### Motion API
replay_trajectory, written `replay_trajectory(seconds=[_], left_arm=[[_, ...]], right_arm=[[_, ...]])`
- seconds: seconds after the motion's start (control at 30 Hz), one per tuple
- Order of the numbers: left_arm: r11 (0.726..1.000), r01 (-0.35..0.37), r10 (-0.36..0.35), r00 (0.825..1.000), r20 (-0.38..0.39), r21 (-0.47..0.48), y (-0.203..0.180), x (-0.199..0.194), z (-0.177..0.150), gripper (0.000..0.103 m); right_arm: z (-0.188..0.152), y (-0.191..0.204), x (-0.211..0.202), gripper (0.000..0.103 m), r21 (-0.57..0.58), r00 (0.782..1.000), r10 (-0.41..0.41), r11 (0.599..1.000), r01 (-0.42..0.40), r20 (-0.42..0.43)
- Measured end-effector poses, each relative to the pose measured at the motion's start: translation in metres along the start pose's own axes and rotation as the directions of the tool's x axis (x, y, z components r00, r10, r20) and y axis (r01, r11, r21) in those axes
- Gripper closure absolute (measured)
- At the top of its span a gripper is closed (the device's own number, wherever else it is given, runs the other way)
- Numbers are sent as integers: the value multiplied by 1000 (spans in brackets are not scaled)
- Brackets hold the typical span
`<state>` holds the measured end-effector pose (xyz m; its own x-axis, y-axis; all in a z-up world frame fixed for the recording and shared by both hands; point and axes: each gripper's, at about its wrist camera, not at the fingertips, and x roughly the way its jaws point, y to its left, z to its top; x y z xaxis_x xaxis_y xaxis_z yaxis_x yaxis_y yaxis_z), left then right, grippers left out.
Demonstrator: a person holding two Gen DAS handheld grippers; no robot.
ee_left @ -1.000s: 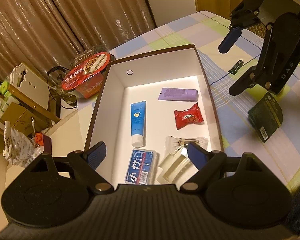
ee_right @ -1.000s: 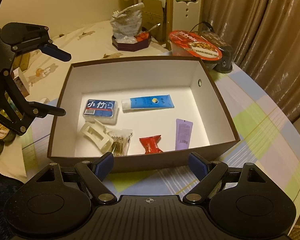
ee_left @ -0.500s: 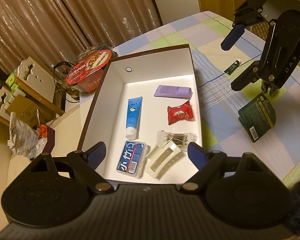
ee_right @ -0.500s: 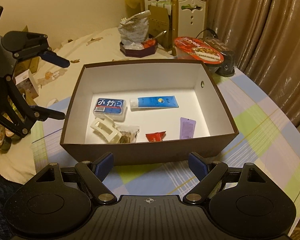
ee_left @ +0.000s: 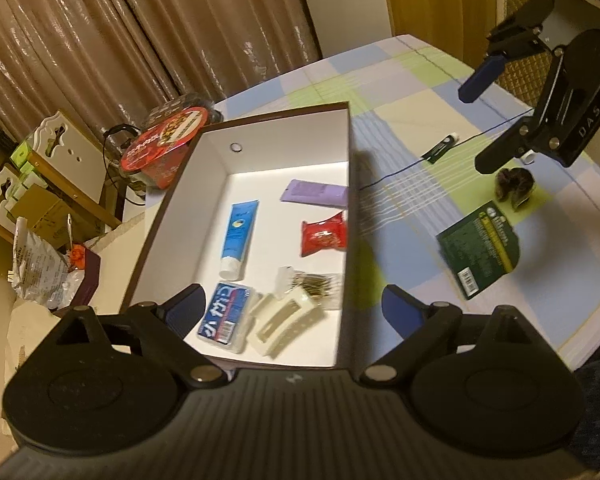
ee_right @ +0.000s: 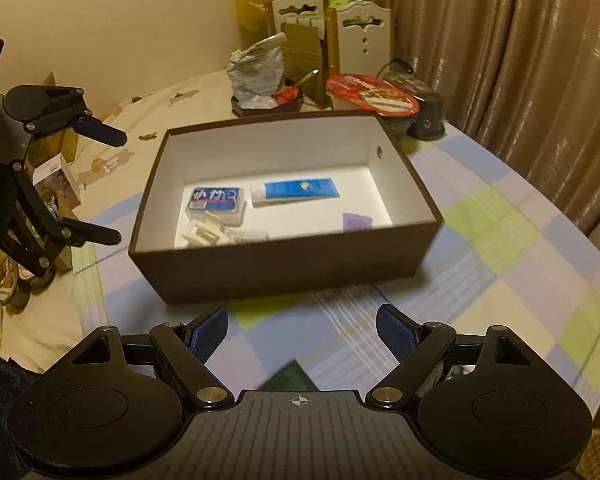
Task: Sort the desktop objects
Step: 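Withdraw both tools from the box back toward the remaining items, then grasp the green Mentholatum card with the left tool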
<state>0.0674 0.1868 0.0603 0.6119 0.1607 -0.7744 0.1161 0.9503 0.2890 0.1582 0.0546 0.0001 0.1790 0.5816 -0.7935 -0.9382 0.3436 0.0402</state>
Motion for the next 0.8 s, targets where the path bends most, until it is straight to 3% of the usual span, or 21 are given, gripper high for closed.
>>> replay_trajectory(seconds=[0.27, 0.47, 0.6, 0.8], left_arm=[[999, 51, -51, 998, 22, 8, -32, -3, 5, 10], [989, 148, -149, 989, 15, 27, -61, 8, 9, 10], [976, 215, -215, 977, -1, 20, -83, 28, 12, 10], [943, 330, -328, 943, -56, 36, -118, 77, 18, 10]], right_arm=[[-44, -24, -28, 19, 86, 999, -43, 995, 44, -14], [-81, -44, -45, 19, 188, 997, -73, 979, 80, -40], [-111, -58, -51, 19, 282, 995, -79, 955, 95, -66], [-152, -79, -49, 19, 433, 992, -76, 894, 114, -105]])
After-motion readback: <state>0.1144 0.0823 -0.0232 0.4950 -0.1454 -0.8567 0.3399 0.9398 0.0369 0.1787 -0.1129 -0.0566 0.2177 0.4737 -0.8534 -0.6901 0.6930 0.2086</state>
